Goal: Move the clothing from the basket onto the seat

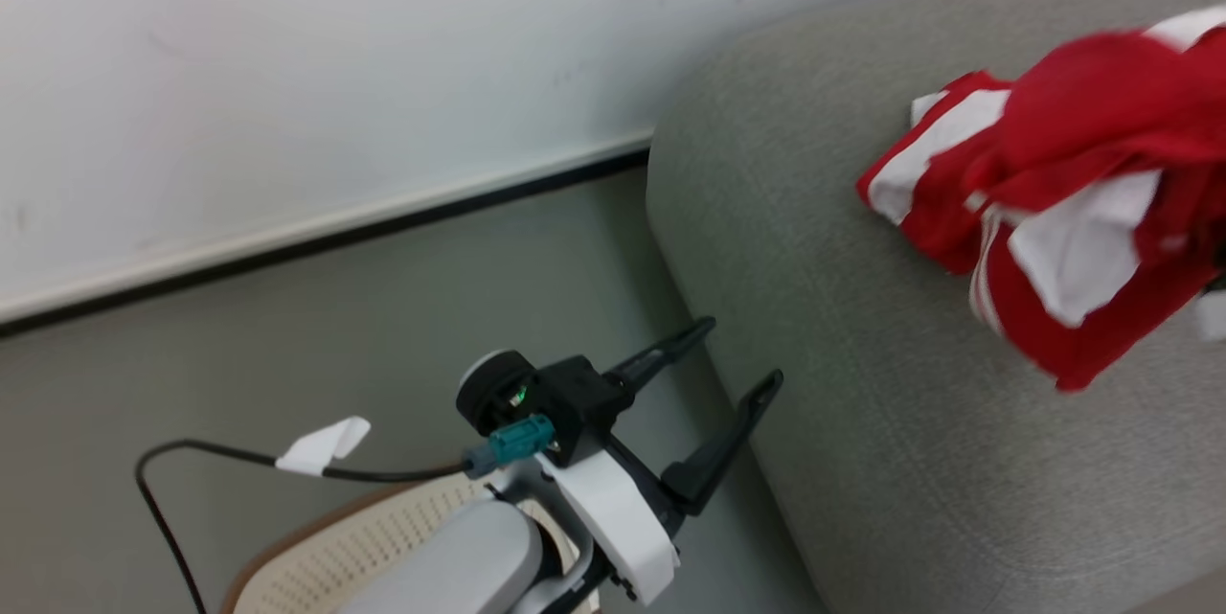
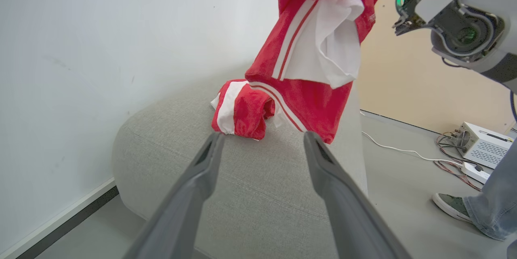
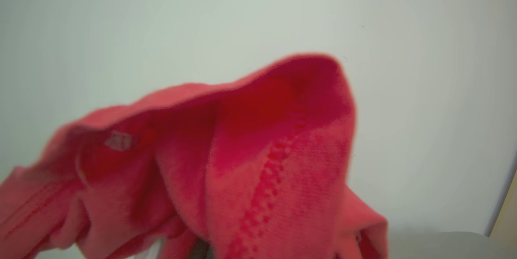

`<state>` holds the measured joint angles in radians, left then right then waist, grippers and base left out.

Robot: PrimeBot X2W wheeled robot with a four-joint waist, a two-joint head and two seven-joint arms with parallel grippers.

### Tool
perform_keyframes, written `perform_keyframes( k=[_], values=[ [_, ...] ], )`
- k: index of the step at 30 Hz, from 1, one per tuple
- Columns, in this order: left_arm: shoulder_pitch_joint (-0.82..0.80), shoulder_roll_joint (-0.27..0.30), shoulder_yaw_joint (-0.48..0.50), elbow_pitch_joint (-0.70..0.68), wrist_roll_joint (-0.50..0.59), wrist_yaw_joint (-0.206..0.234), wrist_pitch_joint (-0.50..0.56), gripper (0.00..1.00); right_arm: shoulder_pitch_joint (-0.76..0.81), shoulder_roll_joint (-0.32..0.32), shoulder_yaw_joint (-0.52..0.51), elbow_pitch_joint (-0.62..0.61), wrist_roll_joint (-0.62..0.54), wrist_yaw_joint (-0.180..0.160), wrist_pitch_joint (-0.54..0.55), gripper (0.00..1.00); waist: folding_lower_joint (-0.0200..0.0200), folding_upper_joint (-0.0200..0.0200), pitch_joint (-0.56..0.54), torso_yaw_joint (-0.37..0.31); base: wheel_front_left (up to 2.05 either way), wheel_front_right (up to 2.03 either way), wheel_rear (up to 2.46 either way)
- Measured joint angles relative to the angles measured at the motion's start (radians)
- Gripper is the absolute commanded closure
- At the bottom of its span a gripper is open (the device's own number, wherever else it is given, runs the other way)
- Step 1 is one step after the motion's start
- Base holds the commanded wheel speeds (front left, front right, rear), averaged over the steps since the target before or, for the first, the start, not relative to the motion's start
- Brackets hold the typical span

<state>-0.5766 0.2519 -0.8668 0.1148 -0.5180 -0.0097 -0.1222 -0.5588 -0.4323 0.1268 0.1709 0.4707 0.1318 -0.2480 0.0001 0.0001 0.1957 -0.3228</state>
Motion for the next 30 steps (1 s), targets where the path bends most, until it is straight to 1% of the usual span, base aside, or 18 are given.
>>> perform_keyframes(
  k=[9, 13, 19, 24, 26, 27, 28, 29, 30],
  values=[
    [-0.071, 0.043, 0.021, -0.03, 0.025, 0.0, 0.024, 0.0, -0.176, -0.136, -0.142, 0.154, 0.034, 0.0, 0.022, 1.0, 0.0002, 0.0, 0.184, 0.088, 0.0, 0.0, 0.0],
    [-0.098, 0.052, 0.034, -0.045, 0.03, 0.003, 0.024, 0.0, -0.251, -0.179, -0.184, 0.248, 0.034, 0.0, 0.057, 1.0, 0.0002, 0.0, 0.257, 0.137, 0.0, 0.0, 0.0],
    [-0.123, 0.052, 0.043, -0.049, 0.036, 0.007, 0.015, 0.0, -0.331, -0.236, -0.176, 0.415, 0.03, 0.0, 0.143, 1.0, 0.0002, 0.0, 0.346, 0.211, 0.0, 0.0, 0.0],
    [-0.131, 0.053, 0.047, -0.038, 0.036, 0.008, -0.002, 0.0, -0.366, -0.262, -0.12, 0.549, 0.023, 0.0, 0.272, 1.0, 0.0001, 0.0, 0.389, 0.258, 0.0, 0.0, 0.0],
    [-0.131, 0.053, 0.048, -0.03, 0.036, 0.008, -0.008, 0.0, -0.381, -0.269, -0.092, 0.6, 0.027, 0.0, 0.352, 1.0, 0.0001, 0.0, 0.396, 0.27, 0.0, 0.0, 0.0],
    [-0.131, 0.053, 0.05, -0.027, 0.036, 0.011, -0.011, 0.0, -0.384, -0.269, -0.084, 0.614, 0.034, 0.0, 0.373, 1.0, 0.0001, 0.0, 0.396, 0.273, 0.0, 0.0, 0.0],
    [-0.131, 0.052, 0.051, -0.024, 0.035, 0.011, -0.013, 0.0, -0.393, -0.268, -0.078, 0.629, 0.044, 0.0, 0.395, 0.97, 0.0001, 0.0, 0.394, 0.274, 0.0, 0.0, 0.0],
    [-0.131, 0.052, 0.051, -0.021, 0.034, 0.011, -0.016, 0.0, -0.404, -0.27, -0.068, 0.644, 0.052, 0.0, 0.428, 0.82, 0.0001, 0.0, 0.39, 0.274, 0.0, 0.0, 0.0],
    [-0.131, 0.051, 0.052, -0.019, 0.032, 0.011, -0.02, 0.0, -0.408, -0.273, -0.053, 0.647, 0.059, 0.0, 0.455, 0.56, 0.0, -0.0001, 0.386, 0.274, 0.0, 0.0, 0.0]
  ],
)
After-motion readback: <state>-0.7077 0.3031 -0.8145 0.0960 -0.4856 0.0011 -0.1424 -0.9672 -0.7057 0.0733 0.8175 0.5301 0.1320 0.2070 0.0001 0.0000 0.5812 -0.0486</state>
